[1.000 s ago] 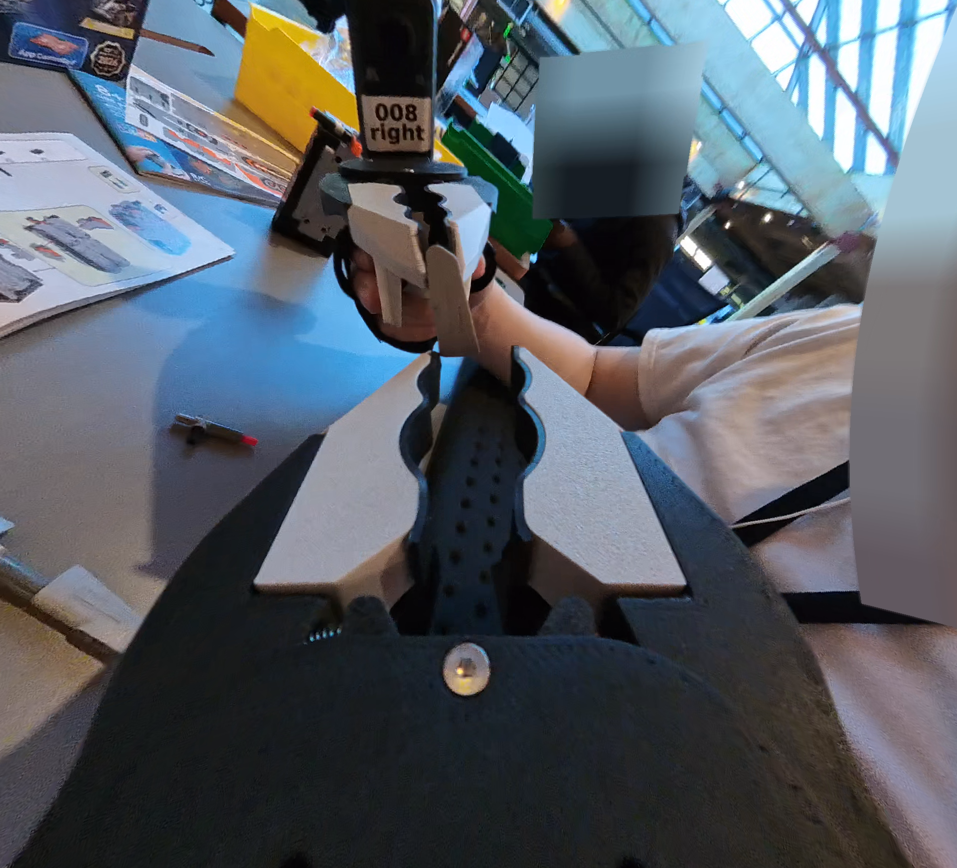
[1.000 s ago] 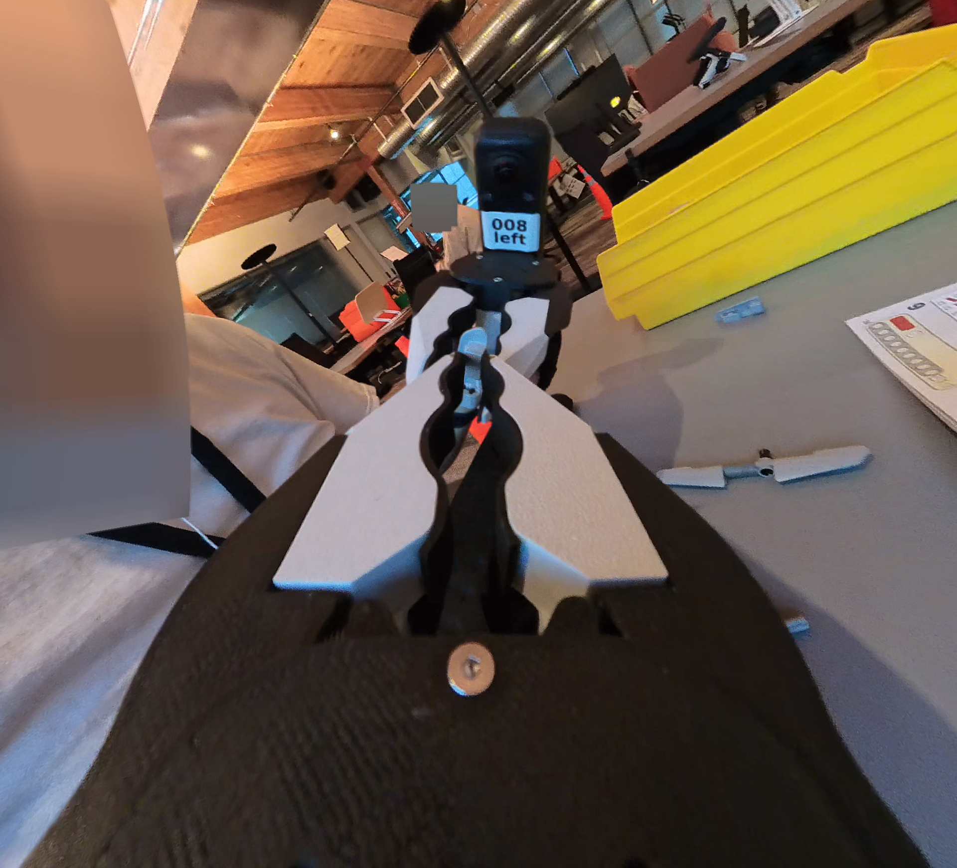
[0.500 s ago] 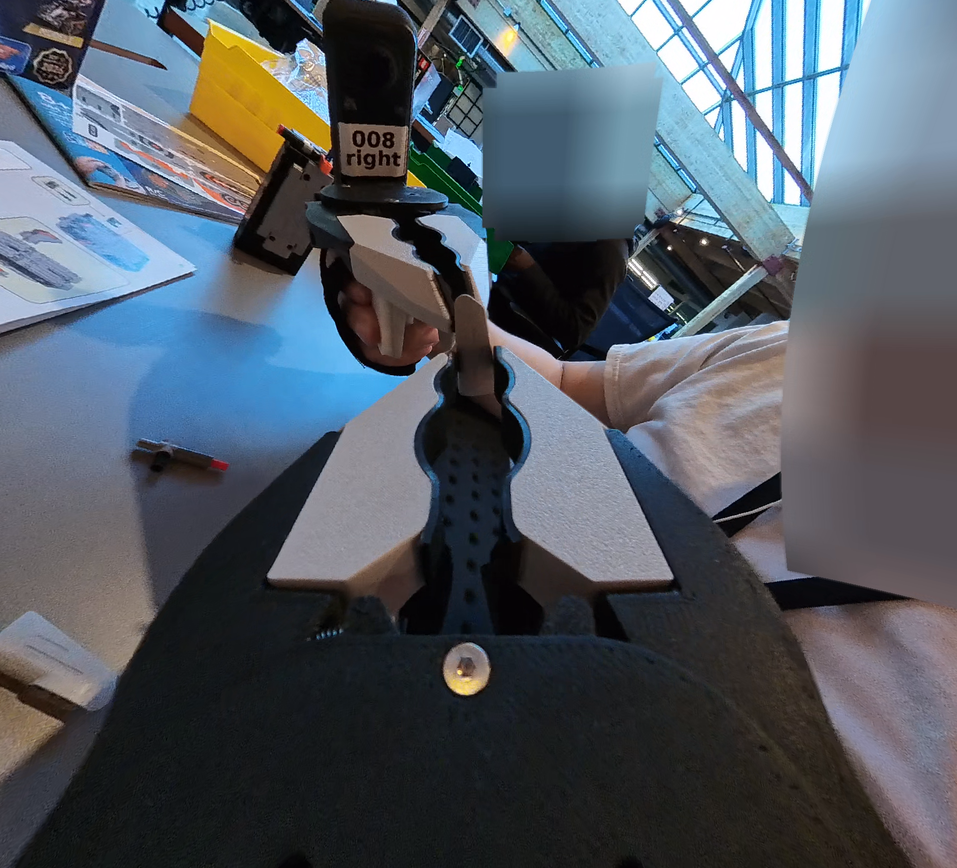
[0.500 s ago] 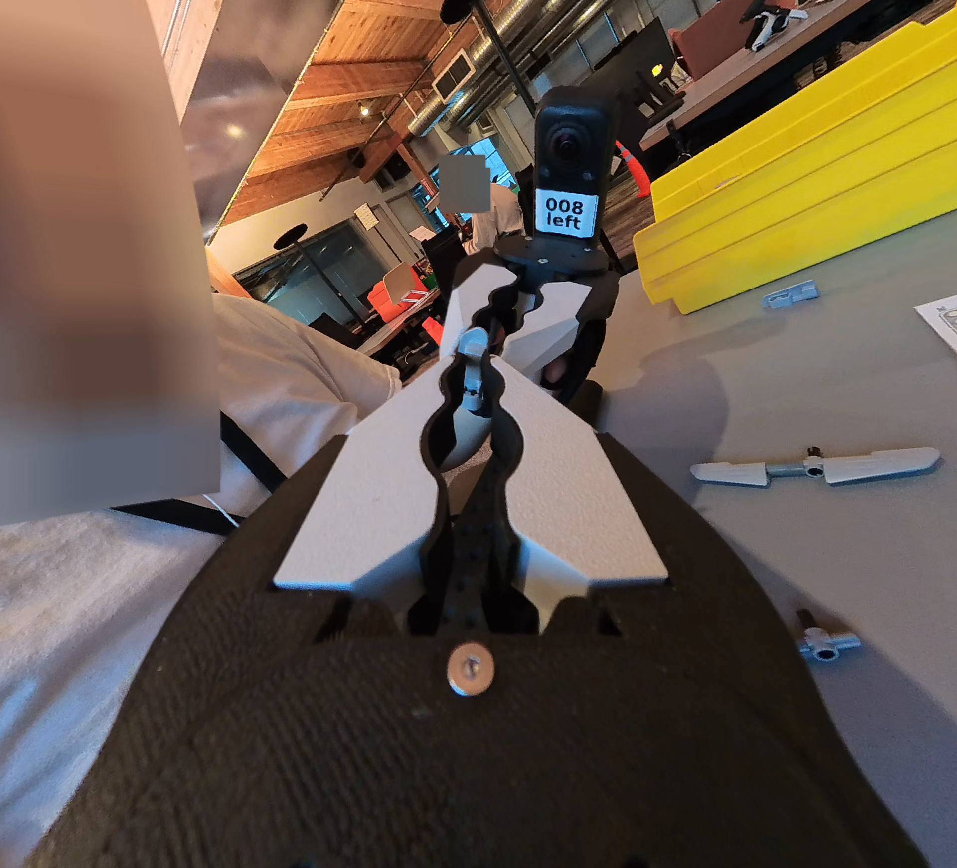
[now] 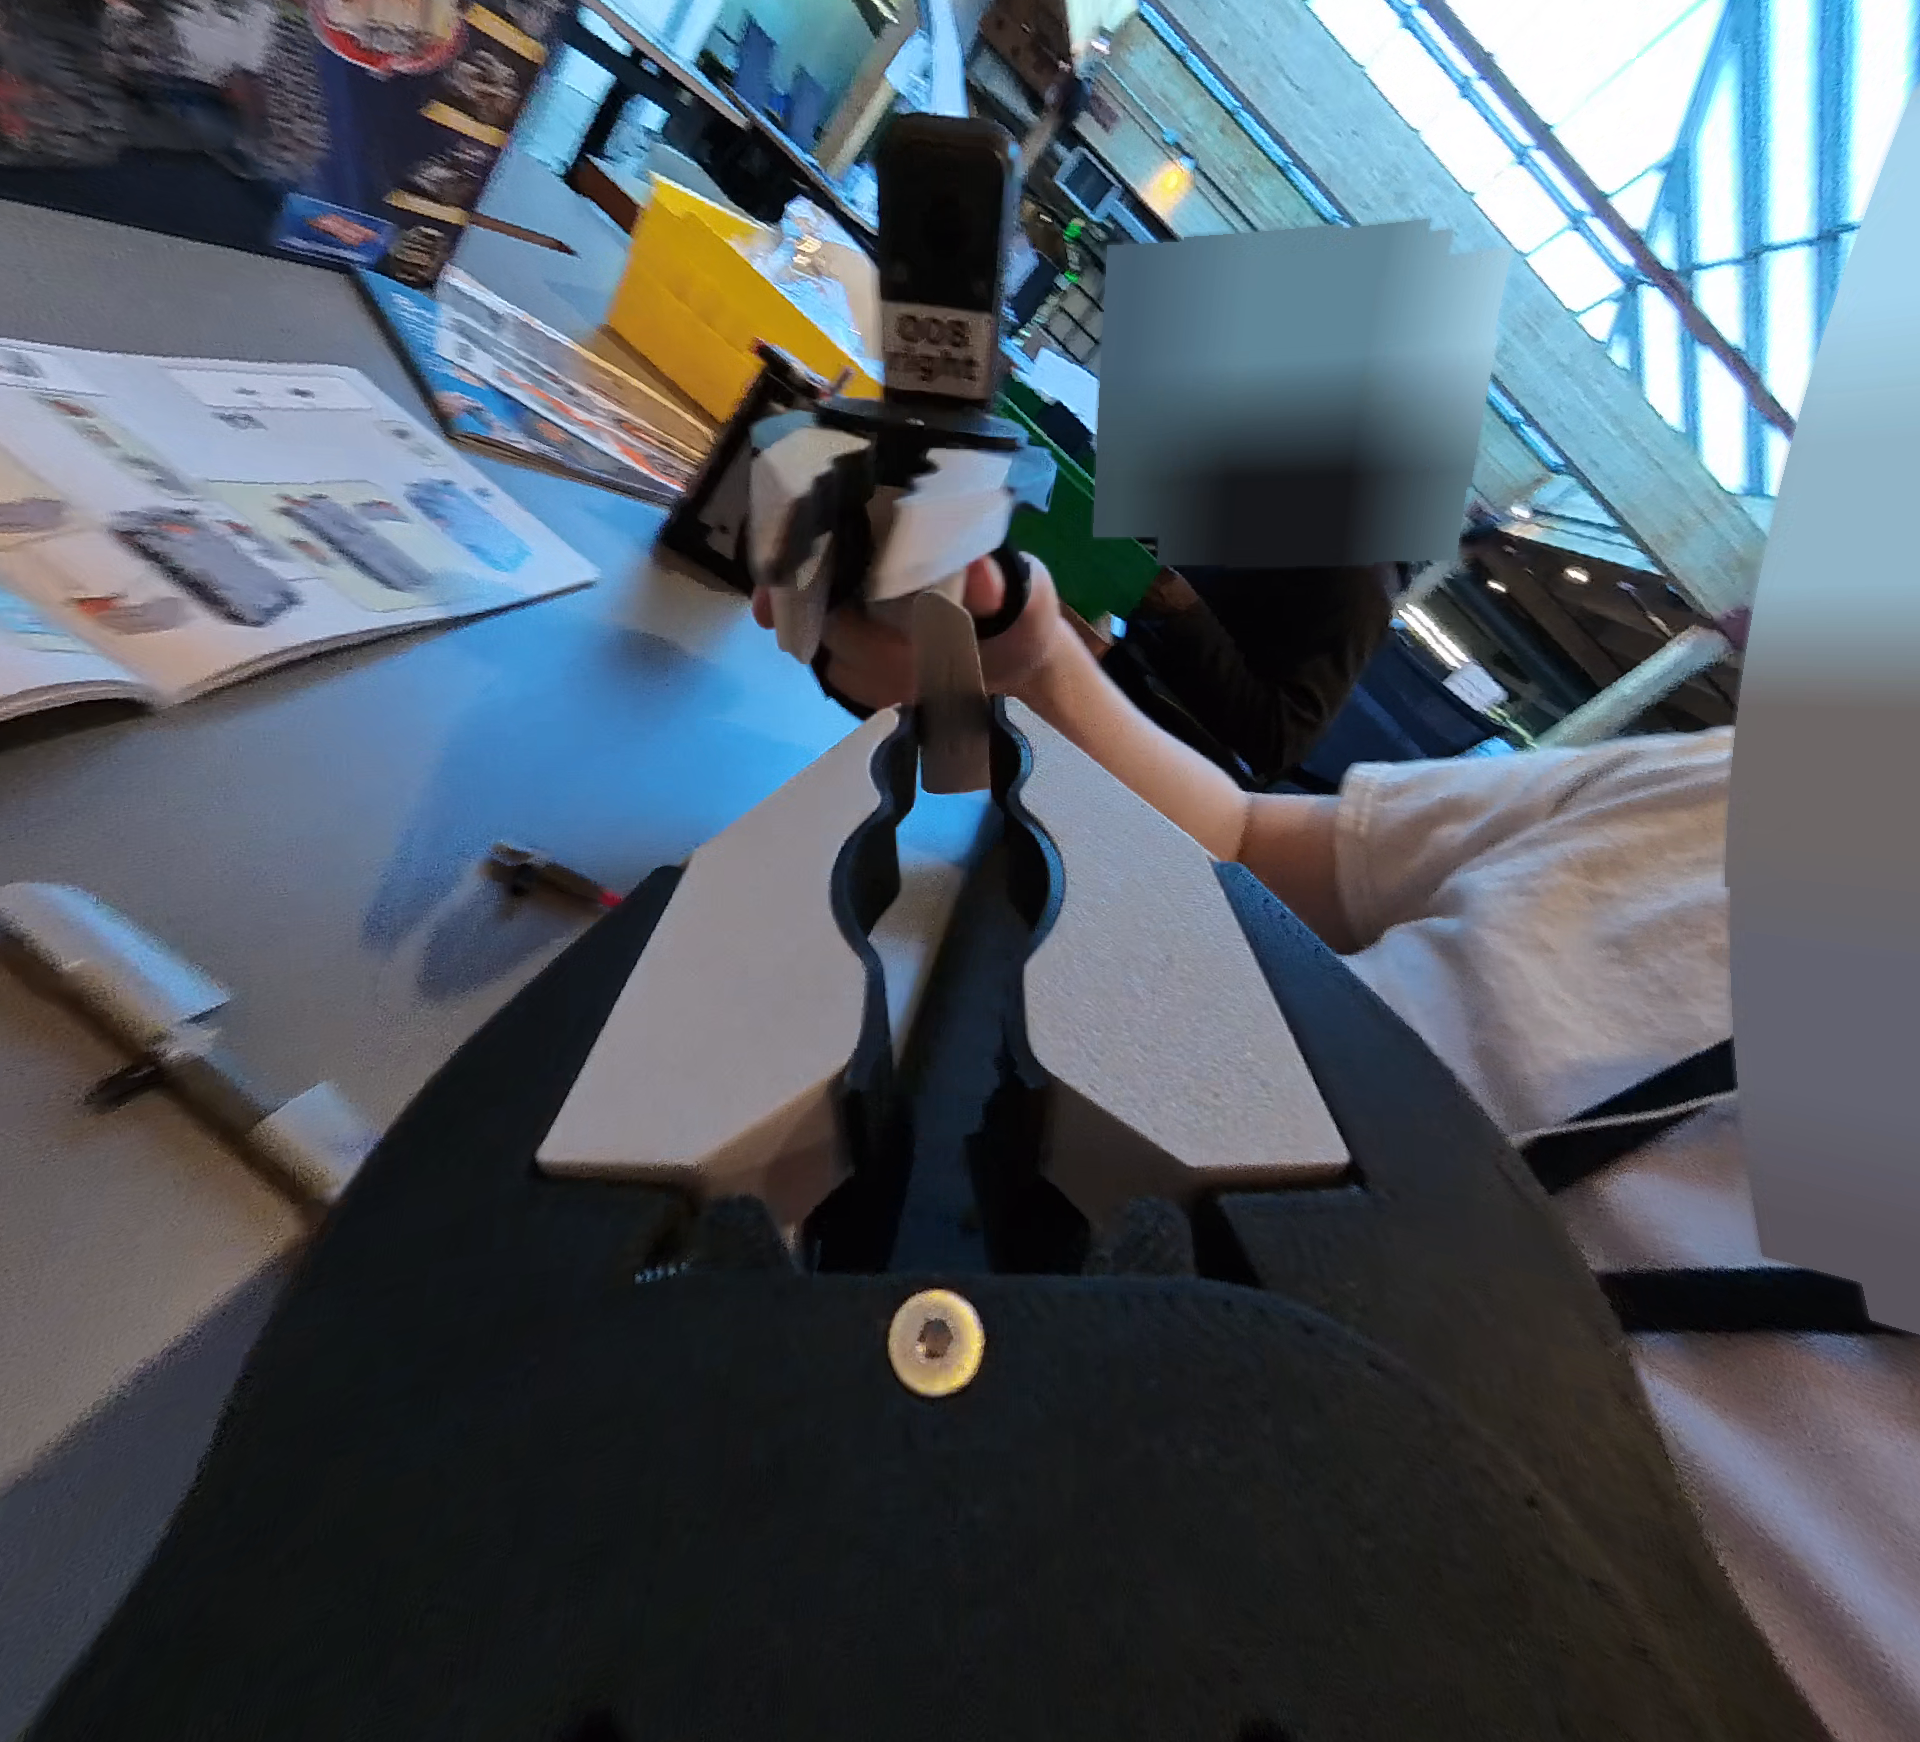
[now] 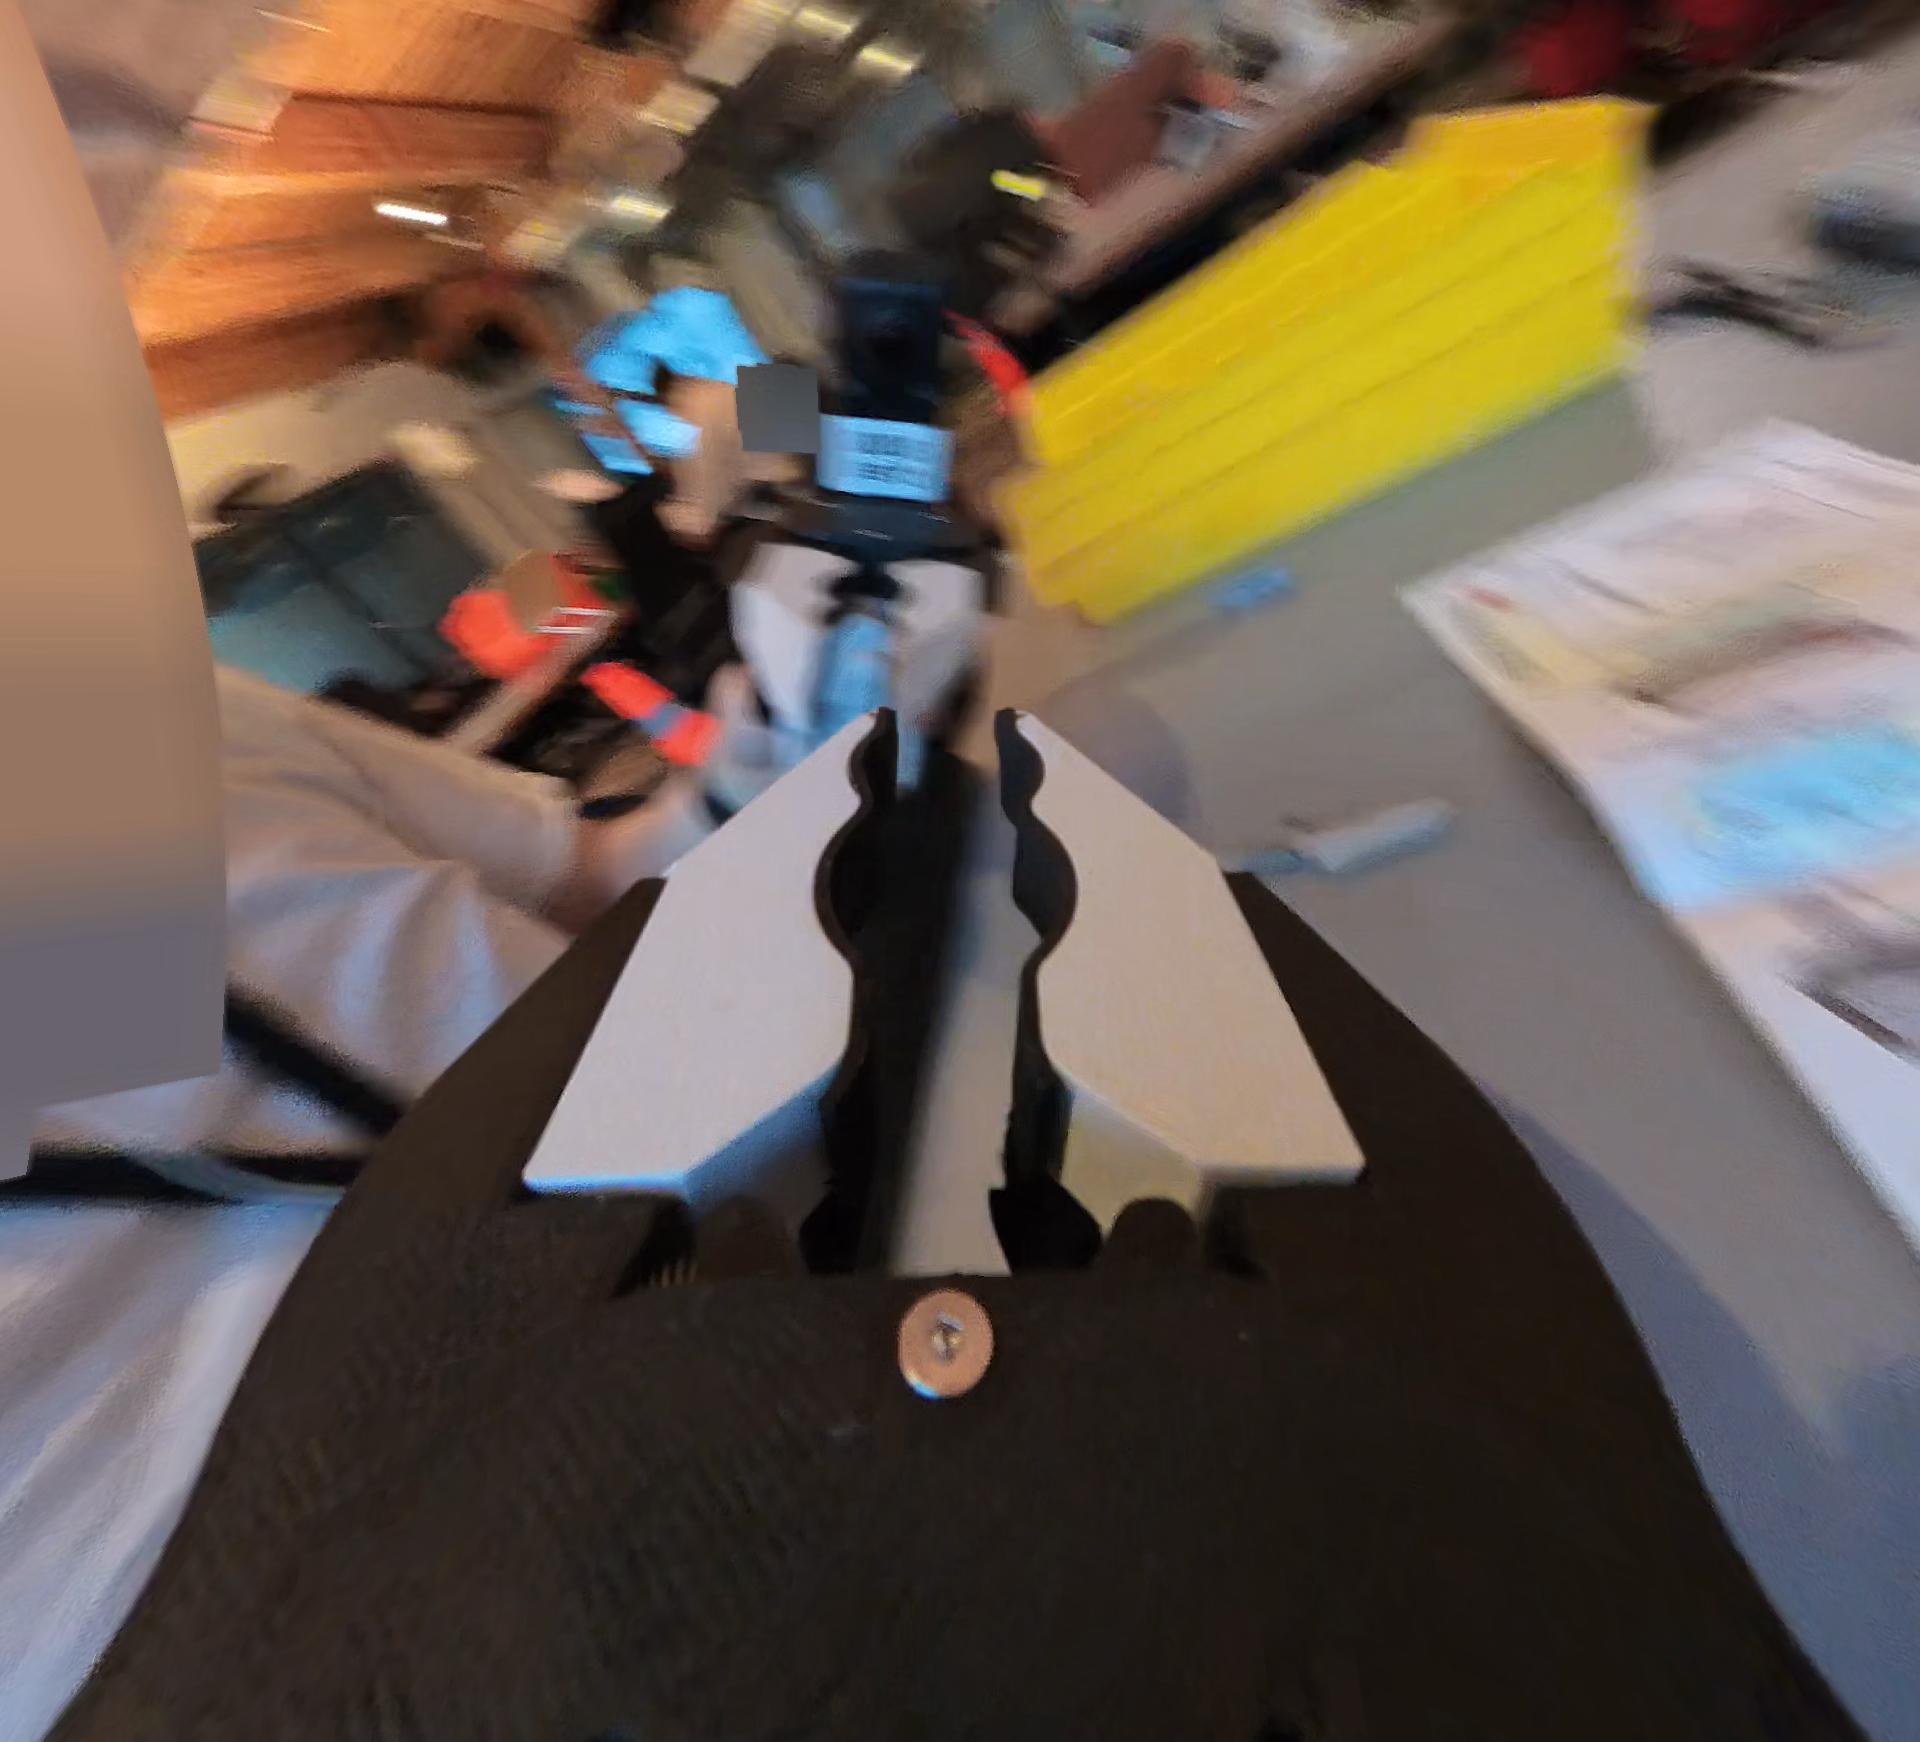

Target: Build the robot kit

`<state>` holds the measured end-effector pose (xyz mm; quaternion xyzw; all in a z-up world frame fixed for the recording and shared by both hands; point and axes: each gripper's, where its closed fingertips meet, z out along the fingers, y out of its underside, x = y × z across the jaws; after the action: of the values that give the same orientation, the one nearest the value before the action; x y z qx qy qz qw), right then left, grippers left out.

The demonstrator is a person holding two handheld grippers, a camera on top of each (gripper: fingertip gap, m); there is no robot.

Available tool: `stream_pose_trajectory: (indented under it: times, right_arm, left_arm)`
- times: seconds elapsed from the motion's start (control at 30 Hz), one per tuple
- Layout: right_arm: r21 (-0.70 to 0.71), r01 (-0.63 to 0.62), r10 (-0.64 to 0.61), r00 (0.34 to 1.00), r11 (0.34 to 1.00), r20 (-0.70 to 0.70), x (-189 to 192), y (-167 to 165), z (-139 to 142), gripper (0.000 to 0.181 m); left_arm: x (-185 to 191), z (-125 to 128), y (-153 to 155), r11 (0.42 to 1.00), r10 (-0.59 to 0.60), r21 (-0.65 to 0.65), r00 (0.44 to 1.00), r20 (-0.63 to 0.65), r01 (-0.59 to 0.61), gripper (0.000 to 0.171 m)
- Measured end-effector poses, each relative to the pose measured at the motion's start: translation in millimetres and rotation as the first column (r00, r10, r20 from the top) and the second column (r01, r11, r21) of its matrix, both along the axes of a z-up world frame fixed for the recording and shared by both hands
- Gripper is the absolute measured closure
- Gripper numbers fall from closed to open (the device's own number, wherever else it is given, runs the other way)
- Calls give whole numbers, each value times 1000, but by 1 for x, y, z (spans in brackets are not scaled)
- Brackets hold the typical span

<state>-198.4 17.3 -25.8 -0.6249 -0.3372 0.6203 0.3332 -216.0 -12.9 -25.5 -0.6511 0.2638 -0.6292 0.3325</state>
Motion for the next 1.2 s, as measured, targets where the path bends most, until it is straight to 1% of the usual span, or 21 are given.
stream_pose_trajectory:
  times: [0.03,0.07,0.1,0.13,0.17,0.27,0.37,0.4,0.5,0.6,0.7,0.8,0.87,0.93,0.97,1.03,1.07,1.1,1.13,1.17,1.2]
  right_arm:
    - [1,112,-111,985,994,133,7,18,-21,165]
    - [26,203,-203,943,979,265,17,32,-43,165]
    - [59,254,-258,893,965,369,25,40,-61,166]
    - [73,283,-285,849,956,445,30,43,-77,166]
    - [68,293,-287,823,954,490,31,42,-88,167]
    - [-3,300,-247,791,954,560,25,37,-111,172]
    - [-56,291,-198,768,955,609,21,29,-126,168]
    - [-49,294,-200,752,954,628,20,27,-128,165]
    - [63,288,-251,682,956,687,19,23,-131,165]
    - [134,284,-289,624,950,726,18,19,-134,161]
    - [230,261,-340,545,938,767,18,17,-136,158]
    - [289,240,-373,501,927,781,14,16,-137,157]
    - [287,230,-366,502,930,783,13,14,-138,157]
    - [255,243,-348,529,936,774,14,15,-137,158]
    - [232,244,-331,547,942,769,15,16,-136,159]
    - [159,203,-251,602,966,758,15,14,-135,159]
    - [129,146,-193,639,981,745,13,12,-132,159]
    - [123,57,-130,665,991,735,14,9,-129,159]
    - [141,-52,-69,678,989,732,16,7,-127,158]
    - [173,-149,-28,675,974,738,22,7,-126,158]
    - [200,-199,-18,663,959,748,29,13,-125,158]
  left_arm:
    - [-5,-2,5,999,41,7,999,-18,-41,160]
    - [-9,-4,10,997,77,19,996,-36,-77,160]
    - [-14,-6,13,994,108,33,993,-54,-106,160]
    - [-17,-7,14,991,130,47,989,-69,-127,160]
    - [-19,-8,15,988,146,58,986,-83,-142,160]
    - [-22,-7,15,985,163,78,982,-99,-156,160]
    - [-21,-8,11,984,161,89,980,-118,-151,160]
    - [-21,-8,10,984,163,94,979,-124,-152,160]
    - [-23,-7,8,982,171,106,976,-138,-157,160]
    - [-24,-3,7,982,172,108,976,-133,-158,160]
    - [-26,-3,6,979,182,116,972,-148,-166,160]
    - [-29,-3,4,974,201,137,965,-168,-179,160]
    - [-31,-3,3,972,210,148,962,-177,-185,160]
    - [-32,-3,1,972,208,145,961,-180,-184,160]
    - [-33,-3,0,973,207,142,961,-182,-182,160]
    - [-35,-4,0,973,209,140,961,-184,-185,160]
    - [-37,-4,0,973,210,140,960,-185,-186,160]
    - [-38,-4,0,972,212,140,960,-185,-188,160]
    - [-39,-3,0,972,212,139,960,-183,-188,160]
    - [-40,-2,-1,973,208,136,961,-181,-185,160]
    - [-41,-2,-2,974,206,135,962,-182,-183,160]
